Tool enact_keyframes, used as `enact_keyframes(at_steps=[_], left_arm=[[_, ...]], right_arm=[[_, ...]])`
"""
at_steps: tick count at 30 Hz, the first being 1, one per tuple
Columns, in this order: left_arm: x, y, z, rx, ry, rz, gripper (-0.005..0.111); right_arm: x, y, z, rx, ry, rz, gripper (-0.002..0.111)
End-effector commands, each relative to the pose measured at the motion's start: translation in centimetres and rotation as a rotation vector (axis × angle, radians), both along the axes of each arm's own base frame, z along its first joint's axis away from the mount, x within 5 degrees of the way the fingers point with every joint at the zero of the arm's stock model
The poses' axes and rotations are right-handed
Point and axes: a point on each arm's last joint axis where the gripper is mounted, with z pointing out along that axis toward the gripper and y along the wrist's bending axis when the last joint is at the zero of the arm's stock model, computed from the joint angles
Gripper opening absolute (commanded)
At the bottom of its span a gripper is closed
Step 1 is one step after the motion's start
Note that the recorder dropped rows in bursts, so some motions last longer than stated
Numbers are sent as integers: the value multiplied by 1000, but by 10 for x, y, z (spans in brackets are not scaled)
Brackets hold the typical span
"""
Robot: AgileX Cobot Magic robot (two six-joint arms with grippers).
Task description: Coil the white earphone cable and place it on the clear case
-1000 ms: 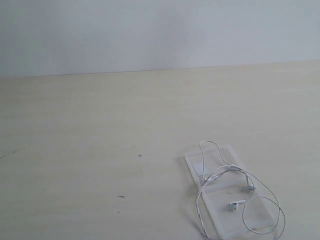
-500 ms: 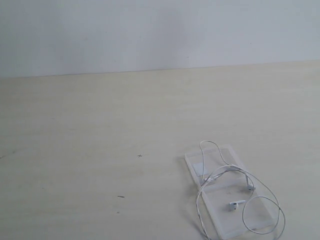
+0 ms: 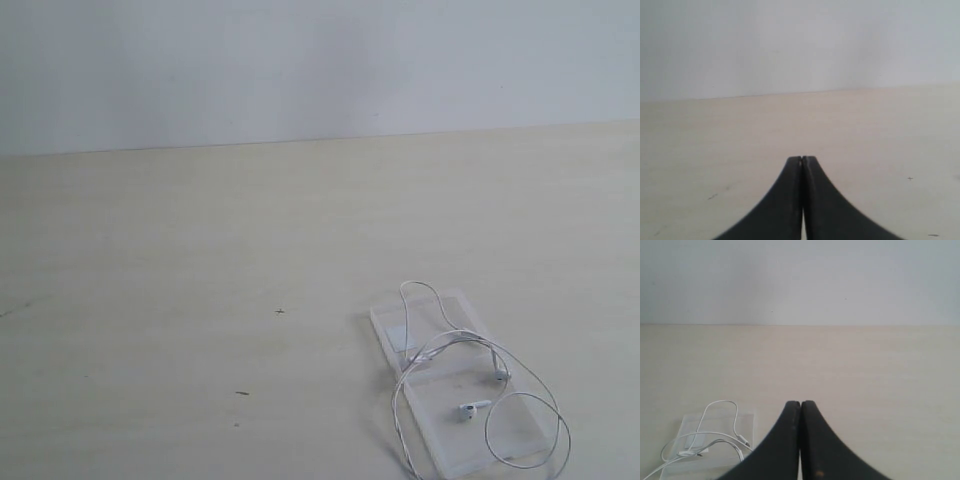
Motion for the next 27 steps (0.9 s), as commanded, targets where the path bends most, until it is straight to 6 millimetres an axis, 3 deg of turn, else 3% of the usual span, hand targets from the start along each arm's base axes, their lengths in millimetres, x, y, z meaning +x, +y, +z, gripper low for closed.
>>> enact_keyframes(at_steps=[1,9,27], left_arm=[[0,3,-3,11,21,51,0],[-3,5,-14,-157,152,142,0],[-3,8,-14,-106,146,171,0]], right_arm=[[0,0,-1,-5,-8,-5,0],[0,0,-1,-3,-7,-5,0],[0,0,-1,-5,-8,-5,0]])
